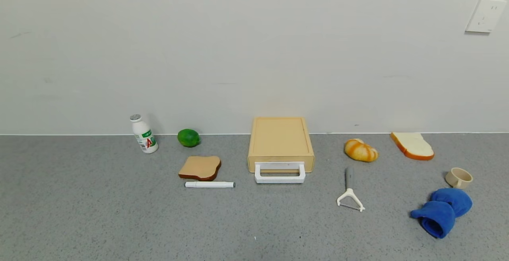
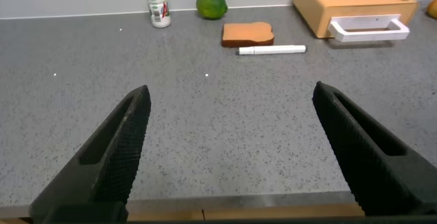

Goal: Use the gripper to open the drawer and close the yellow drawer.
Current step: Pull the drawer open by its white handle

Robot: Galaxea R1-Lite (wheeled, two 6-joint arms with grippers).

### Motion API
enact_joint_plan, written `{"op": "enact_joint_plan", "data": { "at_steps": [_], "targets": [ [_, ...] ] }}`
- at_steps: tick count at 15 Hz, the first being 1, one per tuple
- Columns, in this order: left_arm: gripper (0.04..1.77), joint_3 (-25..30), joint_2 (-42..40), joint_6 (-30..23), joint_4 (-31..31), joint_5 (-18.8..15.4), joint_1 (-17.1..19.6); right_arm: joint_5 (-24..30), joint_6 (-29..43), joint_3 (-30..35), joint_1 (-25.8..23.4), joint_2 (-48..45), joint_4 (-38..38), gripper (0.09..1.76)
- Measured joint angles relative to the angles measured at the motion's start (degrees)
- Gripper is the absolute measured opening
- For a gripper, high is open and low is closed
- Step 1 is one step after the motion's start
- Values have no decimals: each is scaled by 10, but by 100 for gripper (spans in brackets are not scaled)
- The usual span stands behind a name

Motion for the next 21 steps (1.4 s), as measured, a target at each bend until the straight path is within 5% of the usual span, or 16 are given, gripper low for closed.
{"op": "enact_joint_plan", "data": {
  "at_steps": [4, 8, 21],
  "targets": [
    [172, -98, 39, 2, 78, -9, 0, -1, 0, 0, 0, 0, 0, 170],
    [172, -187, 151, 4, 92, -10, -22, -3, 0, 0, 0, 0, 0, 170],
    [172, -572, 710, 41, 94, -39, -124, -3, 1, 0, 0, 0, 0, 170]
  ]
}}
